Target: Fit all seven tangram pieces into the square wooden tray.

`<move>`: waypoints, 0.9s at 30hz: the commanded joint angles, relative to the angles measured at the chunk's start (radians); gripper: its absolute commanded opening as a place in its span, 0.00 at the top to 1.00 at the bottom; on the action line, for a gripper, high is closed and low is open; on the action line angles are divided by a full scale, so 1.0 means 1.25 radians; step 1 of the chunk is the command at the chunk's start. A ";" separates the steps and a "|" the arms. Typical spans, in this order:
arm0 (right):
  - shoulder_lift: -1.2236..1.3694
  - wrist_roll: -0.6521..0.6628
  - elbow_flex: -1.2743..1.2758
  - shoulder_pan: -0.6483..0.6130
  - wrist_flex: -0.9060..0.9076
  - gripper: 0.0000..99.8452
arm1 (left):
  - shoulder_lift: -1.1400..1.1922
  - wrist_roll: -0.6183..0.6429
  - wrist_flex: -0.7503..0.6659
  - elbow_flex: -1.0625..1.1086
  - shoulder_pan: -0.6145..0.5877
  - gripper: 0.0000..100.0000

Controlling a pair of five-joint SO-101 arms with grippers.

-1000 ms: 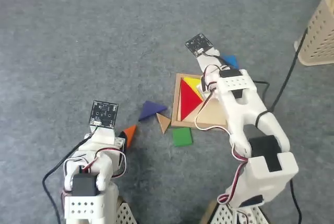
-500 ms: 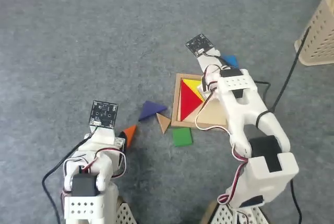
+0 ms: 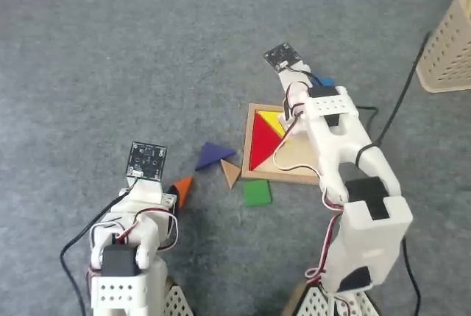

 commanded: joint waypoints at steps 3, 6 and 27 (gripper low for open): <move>0.010 -0.015 -0.016 -0.045 -0.010 0.99 | -0.012 0.004 0.005 -0.004 0.000 0.87; 0.009 -0.017 -0.015 -0.045 -0.021 0.99 | -0.012 0.004 0.005 -0.004 0.000 0.87; -0.509 -0.102 0.281 0.056 -0.031 0.99 | -0.012 0.004 0.005 -0.004 0.000 0.87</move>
